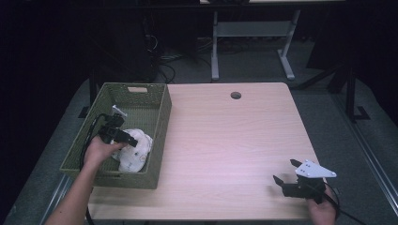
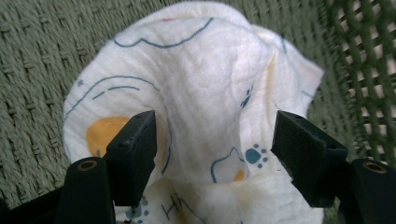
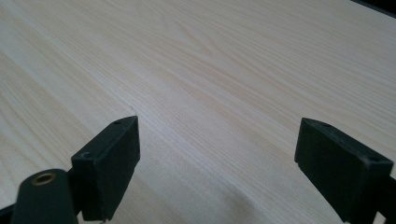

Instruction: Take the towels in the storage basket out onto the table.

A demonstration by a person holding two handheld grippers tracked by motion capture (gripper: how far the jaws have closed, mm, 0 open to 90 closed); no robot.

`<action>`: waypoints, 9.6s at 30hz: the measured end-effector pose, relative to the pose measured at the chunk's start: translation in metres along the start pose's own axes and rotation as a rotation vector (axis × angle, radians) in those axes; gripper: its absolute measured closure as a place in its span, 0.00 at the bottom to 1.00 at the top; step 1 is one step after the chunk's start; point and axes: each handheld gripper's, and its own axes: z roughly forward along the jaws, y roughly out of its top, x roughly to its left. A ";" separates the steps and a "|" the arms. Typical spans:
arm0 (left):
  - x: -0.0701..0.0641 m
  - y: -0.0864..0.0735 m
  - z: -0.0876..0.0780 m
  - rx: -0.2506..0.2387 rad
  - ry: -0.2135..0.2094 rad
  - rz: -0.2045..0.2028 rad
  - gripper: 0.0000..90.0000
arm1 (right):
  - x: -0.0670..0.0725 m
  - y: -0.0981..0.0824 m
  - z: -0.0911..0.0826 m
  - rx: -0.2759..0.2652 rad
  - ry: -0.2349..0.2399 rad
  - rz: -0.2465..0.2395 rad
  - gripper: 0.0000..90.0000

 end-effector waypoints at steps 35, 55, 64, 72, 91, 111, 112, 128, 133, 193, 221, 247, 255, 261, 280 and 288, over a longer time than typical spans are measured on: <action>-0.008 0.005 0.021 0.135 0.168 0.078 0.74 | 0.001 0.000 0.001 0.003 -0.002 0.001 0.15; 0.010 -0.001 -0.013 -0.011 0.024 0.013 0.80 | 0.002 -0.001 0.004 0.007 -0.007 0.002 0.15; 0.014 -0.003 -0.026 -0.064 -0.055 -0.019 0.80 | -0.001 -0.003 0.004 0.004 -0.013 0.011 0.15; 0.012 -0.004 -0.035 -0.104 -0.099 -0.026 0.80 | -0.001 -0.003 0.002 0.000 -0.017 0.015 0.15; 0.021 -0.009 -0.059 -0.197 -0.206 -0.073 0.80 | 0.000 -0.002 0.003 0.003 -0.018 0.010 0.15; 0.034 -0.020 -0.085 -0.284 -0.325 -0.096 0.80 | 0.001 -0.001 0.003 0.003 -0.021 0.008 0.15; 0.034 -0.020 -0.087 -0.291 -0.332 -0.100 0.80 | 0.001 -0.001 0.003 0.002 -0.022 0.007 0.15; 0.018 -0.020 -0.116 -0.382 -0.431 -0.066 0.80 | 0.003 0.000 0.003 0.004 -0.022 0.005 0.15; 0.010 -0.016 -0.121 -0.401 -0.463 -0.047 0.80 | 0.002 0.000 0.003 0.004 -0.024 0.006 0.15; -0.143 0.047 -0.098 -0.319 -0.567 0.252 0.80 | 0.001 -0.001 -0.005 -0.021 -0.032 0.017 0.15; -0.186 0.057 -0.051 -0.237 -0.576 0.301 0.80 | 0.001 -0.001 -0.007 -0.023 -0.032 0.016 0.15; -0.214 0.069 0.000 -0.180 -0.558 0.289 0.79 | 0.000 -0.001 -0.009 -0.027 -0.030 0.014 0.15; -0.223 0.072 0.016 -0.170 -0.552 0.274 0.79 | 0.001 -0.001 -0.009 -0.027 -0.031 0.013 0.15; -0.228 0.075 0.030 -0.155 -0.540 0.256 0.79 | 0.001 -0.001 -0.009 -0.027 -0.030 0.013 0.15; -0.242 0.078 0.065 -0.157 -0.461 0.226 0.77 | 0.000 -0.001 -0.009 -0.027 -0.030 0.011 0.15; -0.248 0.078 0.075 -0.154 -0.445 0.226 0.77 | 0.000 -0.001 -0.010 -0.028 -0.030 0.009 0.15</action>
